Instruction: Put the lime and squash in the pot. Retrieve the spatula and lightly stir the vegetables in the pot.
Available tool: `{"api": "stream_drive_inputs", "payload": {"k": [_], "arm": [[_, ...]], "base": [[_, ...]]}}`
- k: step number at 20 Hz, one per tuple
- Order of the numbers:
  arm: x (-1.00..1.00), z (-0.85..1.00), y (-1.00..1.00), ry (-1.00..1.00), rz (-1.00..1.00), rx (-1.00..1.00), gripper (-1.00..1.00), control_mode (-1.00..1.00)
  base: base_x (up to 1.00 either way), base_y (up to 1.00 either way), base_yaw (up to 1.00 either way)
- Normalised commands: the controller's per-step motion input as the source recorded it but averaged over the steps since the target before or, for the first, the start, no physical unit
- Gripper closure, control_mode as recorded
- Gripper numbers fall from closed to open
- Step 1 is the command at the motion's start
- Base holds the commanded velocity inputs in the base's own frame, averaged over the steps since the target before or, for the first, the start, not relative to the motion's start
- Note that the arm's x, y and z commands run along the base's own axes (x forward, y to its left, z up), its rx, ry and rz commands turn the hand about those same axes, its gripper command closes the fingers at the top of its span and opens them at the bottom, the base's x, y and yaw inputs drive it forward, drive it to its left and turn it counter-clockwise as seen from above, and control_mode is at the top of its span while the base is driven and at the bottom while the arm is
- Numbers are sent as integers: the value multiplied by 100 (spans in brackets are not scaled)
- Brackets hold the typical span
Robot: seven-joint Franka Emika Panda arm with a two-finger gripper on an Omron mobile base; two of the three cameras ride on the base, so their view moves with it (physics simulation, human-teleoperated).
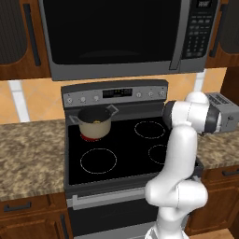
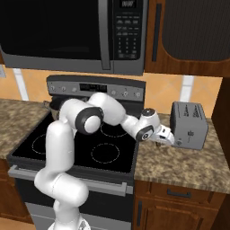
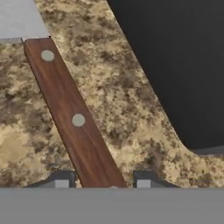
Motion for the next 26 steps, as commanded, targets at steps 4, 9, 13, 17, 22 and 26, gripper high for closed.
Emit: {"api": "stream_drive_inputs", "payload": {"k": [4,9,13,17,22,26], "arm": [[-92,15,19,-11,14,2,100,-100],[-91,87,16,-23,18,-6,100,-100],[-77,90,40,-4,32,-21,100,-100],[-52,83,42,-5,36,-25,100,-100],[-29,66,77,-9,38,-37,100,-100],[-23,46,100,-9,38,-56,100,-100]], "base": [[0,0,0],[0,0,0],[0,0,0],[0,0,0],[0,0,0],[0,0,0]]}}
